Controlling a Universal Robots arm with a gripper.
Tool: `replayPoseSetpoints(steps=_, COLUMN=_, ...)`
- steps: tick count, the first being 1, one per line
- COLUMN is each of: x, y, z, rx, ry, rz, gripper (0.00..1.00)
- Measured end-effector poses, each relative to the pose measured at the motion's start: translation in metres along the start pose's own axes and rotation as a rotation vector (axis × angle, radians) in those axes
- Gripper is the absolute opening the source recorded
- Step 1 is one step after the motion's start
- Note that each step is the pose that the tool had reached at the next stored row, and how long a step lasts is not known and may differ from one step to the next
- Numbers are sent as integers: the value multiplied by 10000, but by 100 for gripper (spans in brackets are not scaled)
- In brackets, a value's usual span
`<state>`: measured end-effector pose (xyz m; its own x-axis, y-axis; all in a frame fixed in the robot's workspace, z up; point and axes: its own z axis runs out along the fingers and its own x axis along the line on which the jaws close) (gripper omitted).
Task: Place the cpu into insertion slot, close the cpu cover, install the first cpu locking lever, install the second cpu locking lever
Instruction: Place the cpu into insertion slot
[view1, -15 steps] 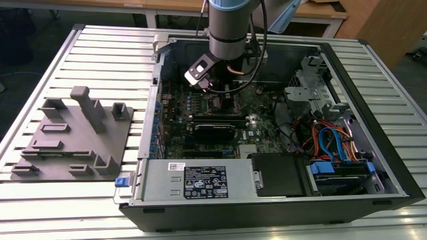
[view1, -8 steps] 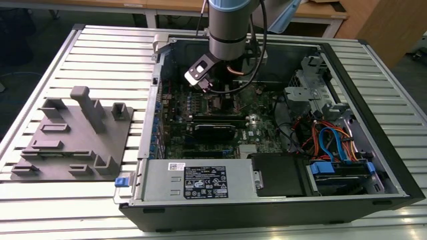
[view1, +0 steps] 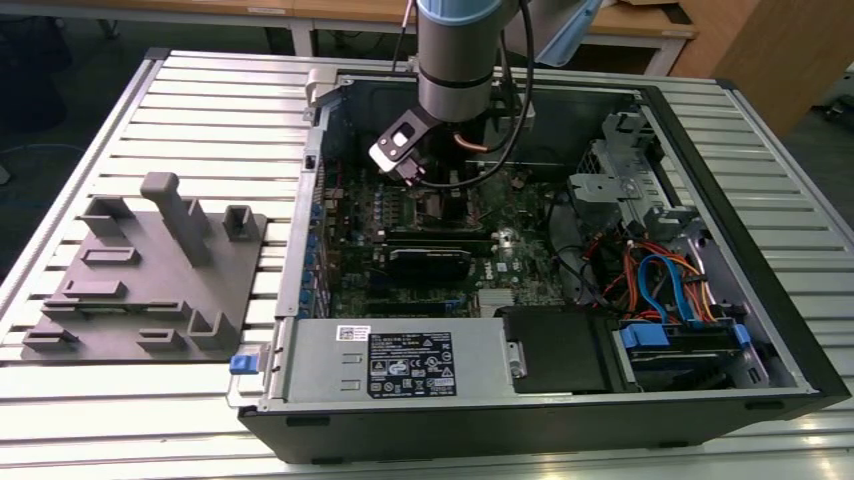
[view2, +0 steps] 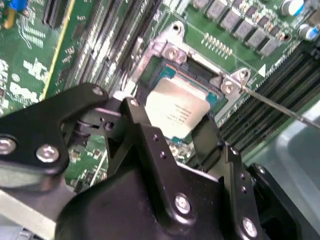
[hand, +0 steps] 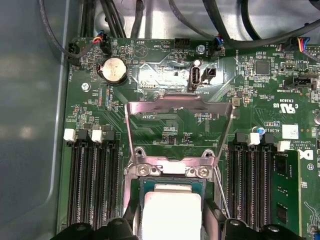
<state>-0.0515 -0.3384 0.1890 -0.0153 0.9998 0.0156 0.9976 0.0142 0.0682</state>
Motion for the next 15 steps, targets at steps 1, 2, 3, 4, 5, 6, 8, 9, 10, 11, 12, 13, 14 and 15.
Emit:
replayPoseSetpoints(steps=1, x=-1, y=-1, z=-3, rx=4, ry=-6, rz=0, gripper=60)
replayPoseSetpoints(steps=2, x=-2, y=-1, z=-3, rx=5, ry=-8, rz=0, gripper=60)
replayPoseSetpoints(steps=3, x=-2, y=-1, z=-3, rx=6, ry=-9, rz=0, gripper=60)
replayPoseSetpoints(steps=4, x=-2, y=-1, z=-3, rx=5, ry=-8, rz=0, gripper=60)
replayPoseSetpoints(steps=5, x=-2, y=-1, z=-3, rx=6, ry=-9, rz=0, gripper=60)
replayPoseSetpoints(steps=6, x=-1, y=-1, z=-6, rx=6, ry=-9, rz=0, gripper=60)
replayPoseSetpoints(steps=8, x=-2, y=0, z=-15, rx=6, ry=-9, rz=0, gripper=60)
replayPoseSetpoints(steps=9, x=-1, y=0, z=-21, rx=6, ry=-9, rz=0, gripper=60)
replayPoseSetpoints(steps=10, x=-1, y=1, z=-29, rx=7, ry=-9, rz=0, gripper=60)
replayPoseSetpoints(steps=11, x=-1, y=1, z=-35, rx=7, ry=-8, rz=0, gripper=60)
replayPoseSetpoints(steps=12, x=-1, y=1, z=-41, rx=8, ry=-8, rz=0, gripper=60)
replayPoseSetpoints(steps=13, x=-1, y=2, z=-50, rx=9, ry=-9, rz=0, gripper=60)
replayPoseSetpoints(steps=14, x=0, y=3, z=-62, rx=12, ry=-8, rz=0, gripper=60)
replayPoseSetpoints(steps=15, x=-1, y=4, z=-74, rx=16, ry=-9, rz=0, gripper=60)
